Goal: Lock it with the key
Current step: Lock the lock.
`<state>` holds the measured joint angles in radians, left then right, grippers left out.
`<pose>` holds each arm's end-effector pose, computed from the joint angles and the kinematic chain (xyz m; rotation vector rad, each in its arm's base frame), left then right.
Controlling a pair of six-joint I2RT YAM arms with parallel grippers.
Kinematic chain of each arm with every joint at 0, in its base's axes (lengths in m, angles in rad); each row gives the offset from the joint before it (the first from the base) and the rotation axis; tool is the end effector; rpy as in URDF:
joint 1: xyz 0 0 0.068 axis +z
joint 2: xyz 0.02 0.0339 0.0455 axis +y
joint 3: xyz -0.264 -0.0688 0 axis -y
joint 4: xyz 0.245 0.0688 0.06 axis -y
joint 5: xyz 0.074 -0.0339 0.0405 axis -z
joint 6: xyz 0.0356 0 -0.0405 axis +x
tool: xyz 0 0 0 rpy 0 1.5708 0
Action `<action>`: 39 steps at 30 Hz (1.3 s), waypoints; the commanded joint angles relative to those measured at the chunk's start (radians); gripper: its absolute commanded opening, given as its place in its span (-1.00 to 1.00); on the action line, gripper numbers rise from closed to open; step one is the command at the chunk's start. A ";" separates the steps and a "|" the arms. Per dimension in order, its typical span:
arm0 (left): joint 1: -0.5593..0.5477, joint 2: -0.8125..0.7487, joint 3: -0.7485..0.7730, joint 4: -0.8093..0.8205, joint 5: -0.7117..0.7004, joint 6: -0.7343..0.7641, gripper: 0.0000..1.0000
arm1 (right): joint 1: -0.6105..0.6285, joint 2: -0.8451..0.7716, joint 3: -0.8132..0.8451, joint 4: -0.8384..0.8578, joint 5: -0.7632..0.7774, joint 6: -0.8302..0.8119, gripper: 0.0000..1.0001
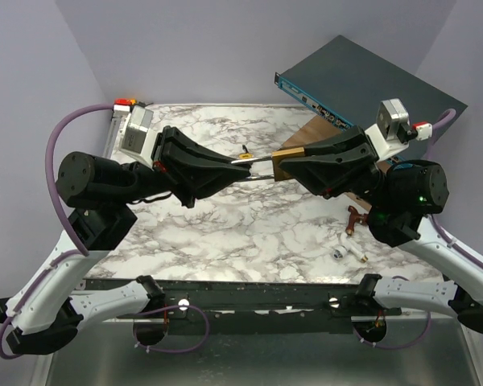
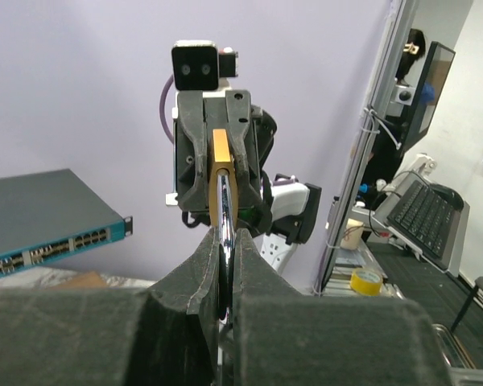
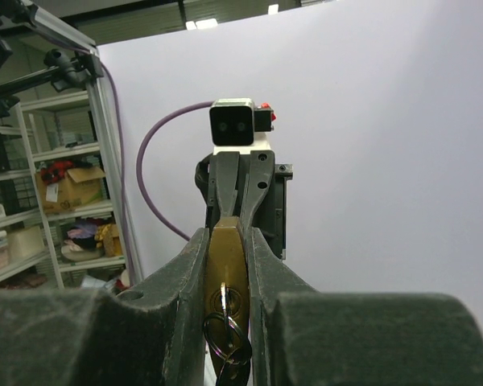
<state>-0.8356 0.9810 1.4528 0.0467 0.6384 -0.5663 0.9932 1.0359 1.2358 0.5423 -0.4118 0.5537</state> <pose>0.0870 -0.1279 0.5485 0.7962 1.0429 -1.5544 0.0930 0.1688 0.5201 -0.6268 0.8023 1.5985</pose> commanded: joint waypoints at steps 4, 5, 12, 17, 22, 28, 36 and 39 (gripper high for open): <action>-0.052 0.169 -0.141 -0.057 -0.071 0.021 -1.00 | 0.082 0.239 -0.107 -0.302 -0.187 0.087 -0.98; -0.059 0.171 -0.141 -0.060 -0.078 0.026 -1.00 | 0.084 0.245 -0.107 -0.299 -0.181 0.091 -0.98; -0.082 0.151 -0.215 -0.051 -0.127 0.030 -1.00 | 0.090 0.247 -0.092 -0.308 -0.116 0.105 -0.98; -0.091 0.122 -0.264 -0.073 -0.132 0.045 -1.00 | 0.091 0.262 -0.067 -0.327 -0.091 0.116 -0.98; -0.095 0.094 -0.282 -0.163 -0.057 0.111 -1.00 | 0.090 0.271 -0.041 -0.341 -0.093 0.111 -0.98; -0.099 0.077 -0.249 -0.297 0.032 0.191 -1.00 | 0.092 0.286 -0.031 -0.350 -0.110 0.112 -0.98; -0.125 0.121 -0.234 -0.301 0.058 0.200 -1.00 | 0.112 0.294 -0.021 -0.360 -0.095 0.111 -0.98; -0.130 0.133 -0.225 -0.309 0.074 0.206 -1.00 | 0.113 0.298 -0.013 -0.361 -0.099 0.111 -0.98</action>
<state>-0.8997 0.8936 1.3308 0.1345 0.4557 -0.4339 1.0172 1.1320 1.2835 0.6010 -0.3786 0.6235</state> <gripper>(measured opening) 0.033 0.213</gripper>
